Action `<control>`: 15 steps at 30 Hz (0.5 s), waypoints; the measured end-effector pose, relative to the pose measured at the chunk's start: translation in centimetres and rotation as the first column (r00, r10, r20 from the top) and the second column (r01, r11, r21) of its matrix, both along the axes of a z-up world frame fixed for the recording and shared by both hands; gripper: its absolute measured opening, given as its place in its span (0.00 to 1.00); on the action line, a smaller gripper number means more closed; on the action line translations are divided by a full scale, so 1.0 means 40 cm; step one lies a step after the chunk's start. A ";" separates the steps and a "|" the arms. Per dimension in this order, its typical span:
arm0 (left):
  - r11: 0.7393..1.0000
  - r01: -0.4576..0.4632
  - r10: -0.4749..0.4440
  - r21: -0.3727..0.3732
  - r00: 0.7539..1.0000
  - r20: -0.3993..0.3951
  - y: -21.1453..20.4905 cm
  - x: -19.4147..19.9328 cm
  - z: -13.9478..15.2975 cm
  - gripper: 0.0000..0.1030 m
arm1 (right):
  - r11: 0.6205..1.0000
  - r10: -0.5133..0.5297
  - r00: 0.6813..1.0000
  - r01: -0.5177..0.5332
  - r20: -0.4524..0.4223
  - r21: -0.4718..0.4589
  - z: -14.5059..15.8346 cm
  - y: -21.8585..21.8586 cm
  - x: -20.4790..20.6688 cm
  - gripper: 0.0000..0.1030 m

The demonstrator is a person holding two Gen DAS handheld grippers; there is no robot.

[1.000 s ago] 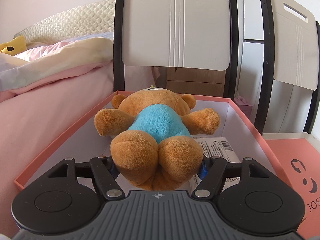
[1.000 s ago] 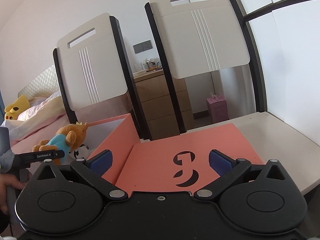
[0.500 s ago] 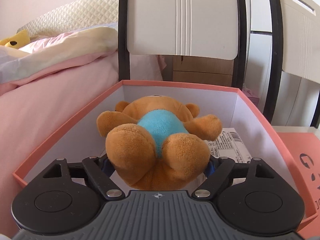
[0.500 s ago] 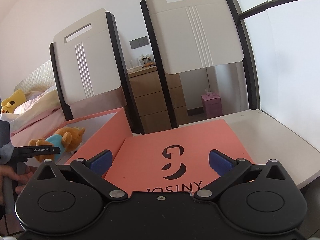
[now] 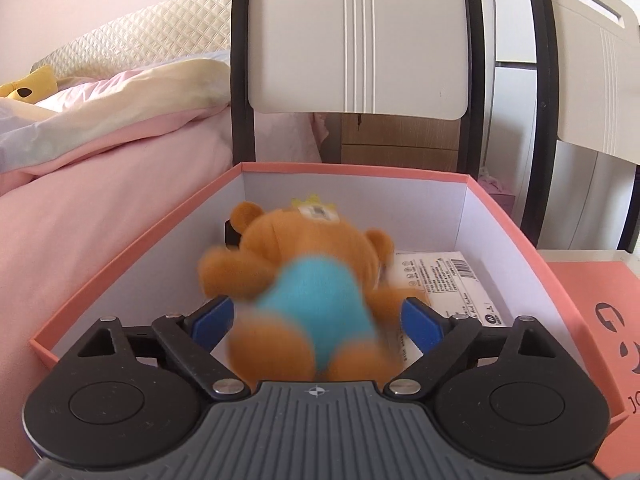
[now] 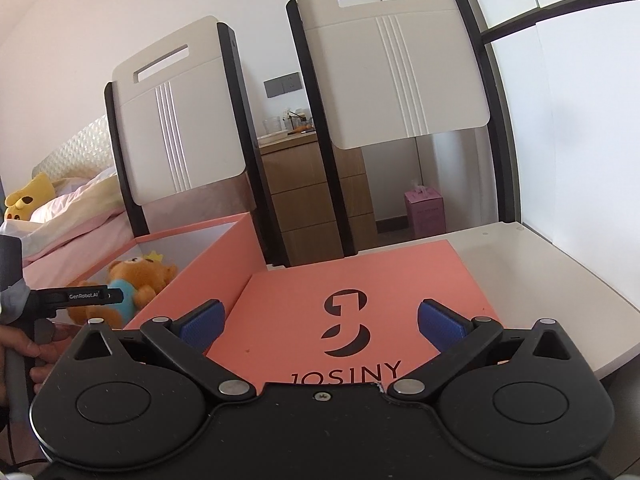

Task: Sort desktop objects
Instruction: 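Lower the teddy bear into the box and open the left gripper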

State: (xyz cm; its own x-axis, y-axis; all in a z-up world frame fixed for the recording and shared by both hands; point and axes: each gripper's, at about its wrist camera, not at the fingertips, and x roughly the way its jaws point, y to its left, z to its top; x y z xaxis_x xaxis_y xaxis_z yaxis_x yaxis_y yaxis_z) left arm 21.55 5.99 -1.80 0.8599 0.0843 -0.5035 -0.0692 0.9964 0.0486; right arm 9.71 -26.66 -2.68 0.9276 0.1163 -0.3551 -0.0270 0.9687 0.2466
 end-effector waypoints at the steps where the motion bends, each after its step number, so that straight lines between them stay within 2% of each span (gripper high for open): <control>1: 1.000 0.000 0.000 0.001 1.000 0.000 -0.002 -0.001 0.000 0.92 | 1.000 0.009 1.000 -0.009 0.002 0.001 0.000 0.000 -0.001 0.99; 6: 1.000 0.008 -0.008 0.016 1.000 -0.002 -0.010 -0.003 -0.007 0.94 | 1.000 0.016 1.000 -0.016 0.003 -0.009 -0.001 0.003 -0.005 0.99; 10: 1.000 -0.005 0.005 -0.002 1.000 -0.002 -0.003 -0.007 -0.004 0.94 | 1.000 0.012 1.000 -0.012 0.005 -0.010 0.000 0.000 -0.006 0.99; 15: 1.000 -0.024 0.024 -0.010 0.999 0.048 0.004 -0.030 0.021 0.94 | 1.000 0.013 1.000 -0.013 0.012 -0.012 0.002 0.001 -0.008 0.99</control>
